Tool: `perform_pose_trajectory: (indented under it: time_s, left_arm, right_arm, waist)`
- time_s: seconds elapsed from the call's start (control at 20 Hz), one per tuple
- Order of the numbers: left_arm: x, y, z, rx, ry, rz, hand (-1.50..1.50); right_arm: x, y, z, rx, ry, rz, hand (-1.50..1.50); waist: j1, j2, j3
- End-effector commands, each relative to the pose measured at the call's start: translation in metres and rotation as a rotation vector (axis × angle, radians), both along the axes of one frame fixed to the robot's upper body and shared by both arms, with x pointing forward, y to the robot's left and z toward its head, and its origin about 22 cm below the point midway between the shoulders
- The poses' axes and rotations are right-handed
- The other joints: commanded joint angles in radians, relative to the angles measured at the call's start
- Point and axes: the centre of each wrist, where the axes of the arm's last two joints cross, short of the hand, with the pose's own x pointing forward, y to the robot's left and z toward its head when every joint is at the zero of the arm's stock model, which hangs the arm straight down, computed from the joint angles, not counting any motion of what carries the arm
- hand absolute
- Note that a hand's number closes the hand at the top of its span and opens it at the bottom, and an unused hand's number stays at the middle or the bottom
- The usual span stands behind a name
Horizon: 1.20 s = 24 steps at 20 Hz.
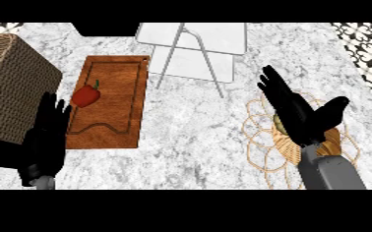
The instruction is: Pick the squash from the placemat and place it in the tiered shelf
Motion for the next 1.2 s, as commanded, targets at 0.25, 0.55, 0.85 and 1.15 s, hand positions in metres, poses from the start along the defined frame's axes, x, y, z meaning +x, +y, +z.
perform_pose_trajectory:
  time_s: [0.25, 0.55, 0.85, 1.15]
  left_arm:
    - [-0.01, 0.021, -0.029, 0.15, 0.264, -0.158, 0.0]
    - [0.004, 0.025, -0.035, 0.126, 0.332, -0.326, 0.0]
    - [0.016, 0.012, -0.048, 0.122, 0.353, -0.311, 0.0]
    - [0.014, 0.024, -0.048, 0.114, 0.341, -0.317, 0.0]
  right_arm:
    - [0.015, -0.054, 0.17, -0.744, -0.752, 0.134, 1.5]
    - [0.014, -0.164, 0.152, -1.067, -0.588, -0.087, -1.5]
    - [-0.007, -0.164, 0.17, -1.162, -0.578, 0.21, -1.5]
    - [-0.037, -0.1, 0.179, -1.274, -0.488, 0.353, -1.5]
  waist:
    - [-0.049, -0.013, 0.009]
    - [-0.006, 0.011, 0.017]
    - [-0.012, 0.004, 0.015]
    - [-0.01, -0.002, 0.013]
